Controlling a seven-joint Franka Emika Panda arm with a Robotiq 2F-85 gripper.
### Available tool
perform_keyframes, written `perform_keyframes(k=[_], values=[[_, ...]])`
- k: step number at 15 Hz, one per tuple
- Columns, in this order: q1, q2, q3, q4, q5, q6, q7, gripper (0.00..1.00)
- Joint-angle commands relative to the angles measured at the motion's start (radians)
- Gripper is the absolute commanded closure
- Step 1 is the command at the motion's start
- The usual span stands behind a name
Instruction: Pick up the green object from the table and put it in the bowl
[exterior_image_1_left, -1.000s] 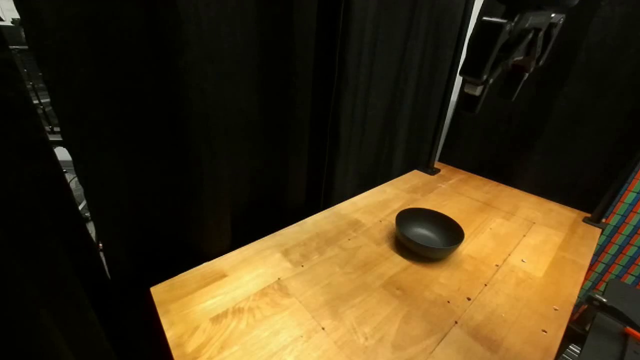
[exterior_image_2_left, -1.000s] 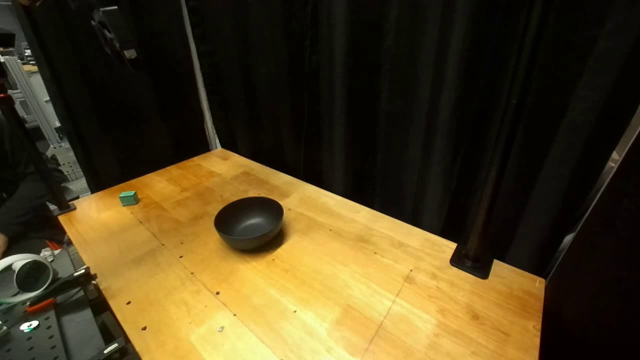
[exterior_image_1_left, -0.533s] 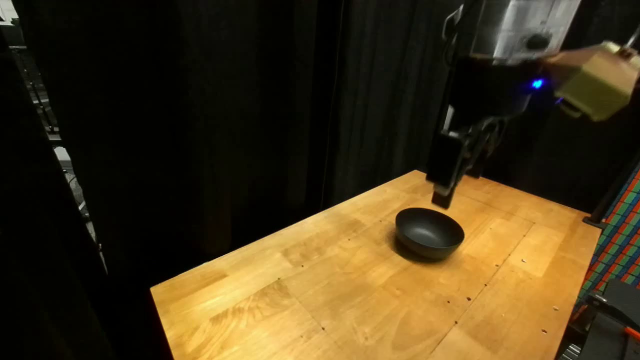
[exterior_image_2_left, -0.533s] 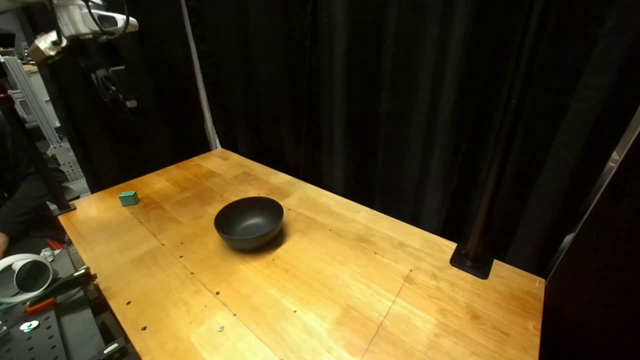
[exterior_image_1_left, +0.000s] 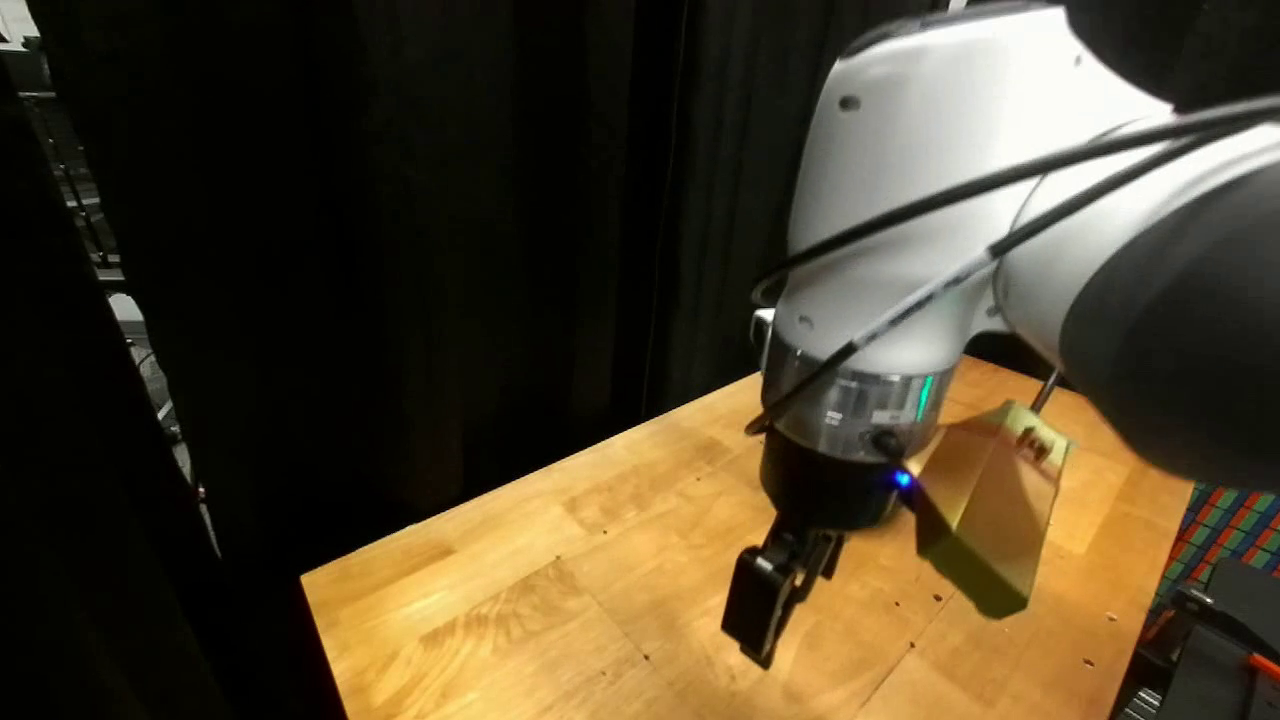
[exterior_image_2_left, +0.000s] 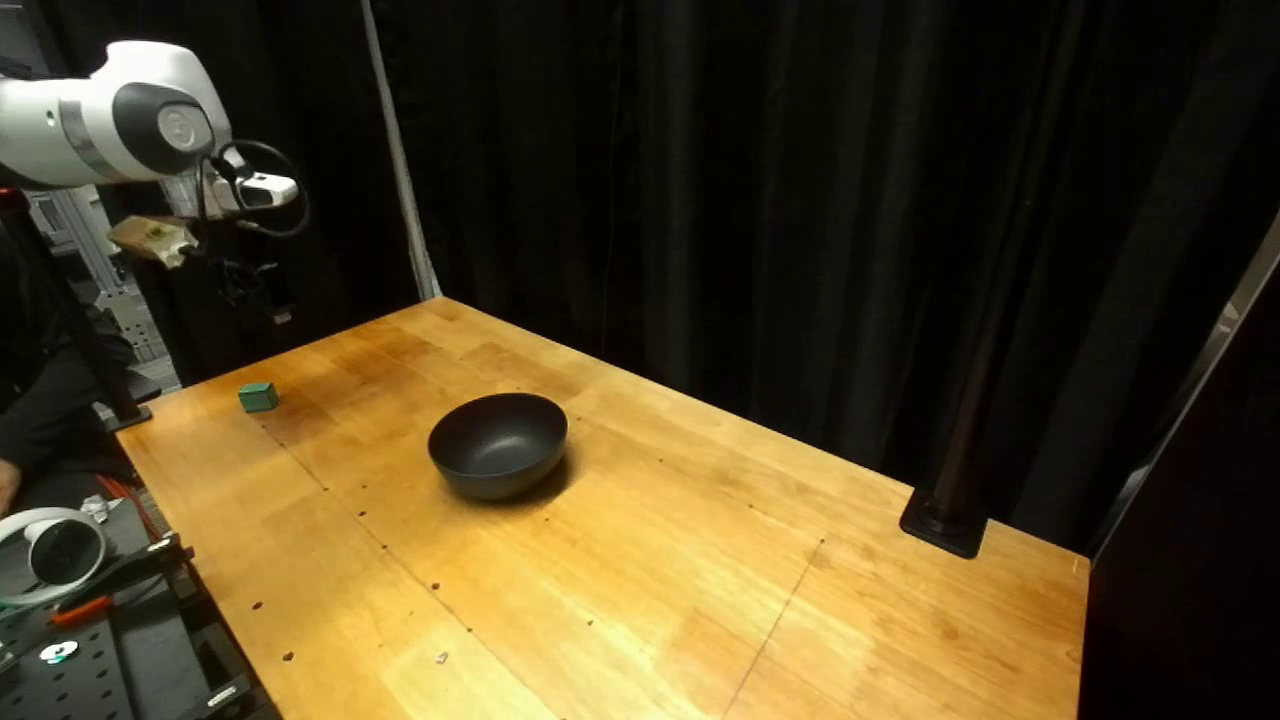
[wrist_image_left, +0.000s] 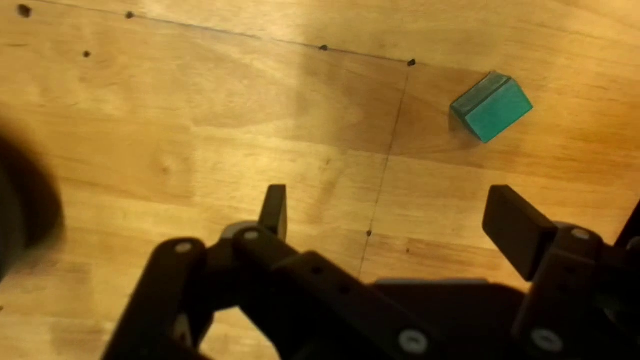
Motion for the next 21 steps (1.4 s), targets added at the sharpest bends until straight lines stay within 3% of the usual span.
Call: perform_keyframes(k=[1, 8, 12, 13, 14, 21], values=[[0.079, 0.155, -0.061, 0.063, 0.048, 0.100, -0.010, 0.00], [0.144, 0.326, -0.065, 0.120, 0.262, 0.251, -0.090, 0.00], [0.215, 0.355, -0.115, 0.142, 0.266, 0.255, -0.080, 0.00], [0.221, 0.363, -0.118, 0.145, 0.267, 0.255, -0.089, 0.25], [0.231, 0.364, -0.125, 0.145, 0.267, 0.250, -0.087, 0.26], [0.264, 0.353, -0.159, 0.139, 0.261, 0.260, -0.071, 0.81]])
